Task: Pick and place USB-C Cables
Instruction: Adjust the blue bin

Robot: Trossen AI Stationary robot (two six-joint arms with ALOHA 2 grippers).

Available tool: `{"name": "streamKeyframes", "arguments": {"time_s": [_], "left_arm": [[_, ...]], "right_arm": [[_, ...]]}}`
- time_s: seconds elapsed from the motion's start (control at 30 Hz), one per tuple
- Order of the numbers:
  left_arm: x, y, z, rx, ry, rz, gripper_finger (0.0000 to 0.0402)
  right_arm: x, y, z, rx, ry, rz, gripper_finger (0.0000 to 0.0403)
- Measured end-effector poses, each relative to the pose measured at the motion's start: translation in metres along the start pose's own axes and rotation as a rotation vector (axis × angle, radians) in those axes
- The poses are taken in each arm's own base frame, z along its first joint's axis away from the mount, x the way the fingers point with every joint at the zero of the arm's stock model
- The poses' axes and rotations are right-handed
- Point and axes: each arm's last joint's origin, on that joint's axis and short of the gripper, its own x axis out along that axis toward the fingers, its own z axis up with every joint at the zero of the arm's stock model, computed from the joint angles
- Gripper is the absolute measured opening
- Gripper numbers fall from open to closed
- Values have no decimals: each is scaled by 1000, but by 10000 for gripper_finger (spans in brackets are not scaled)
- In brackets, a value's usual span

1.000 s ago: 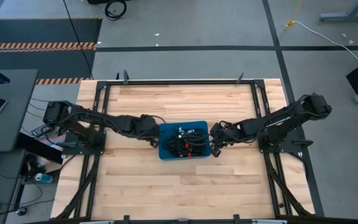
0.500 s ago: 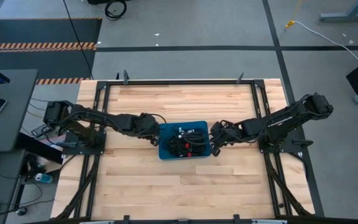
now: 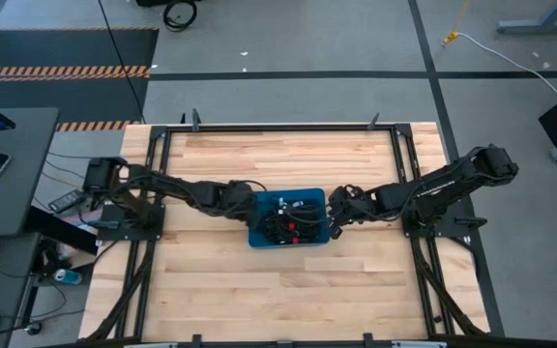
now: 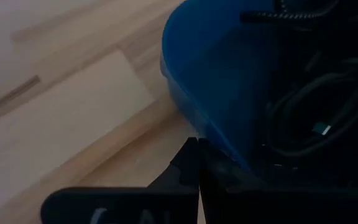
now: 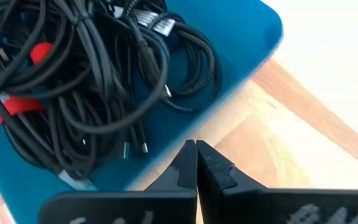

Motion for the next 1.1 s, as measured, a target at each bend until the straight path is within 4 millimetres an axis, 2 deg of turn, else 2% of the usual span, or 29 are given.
{"name": "streamKeyframes", "arguments": {"time_s": [0.2,0.5,1.1], "left_arm": [[1,1,6,-11,-22,-16,0],[2,2,7,-3,-25,-9,0],[1,0,5,3,-3,-36,1]], "right_arm": [[1,3,-2,40,-3,5,0],[16,9,-7,34,8,-1,0],[23,-2,5,16,32,-10,0]]}}
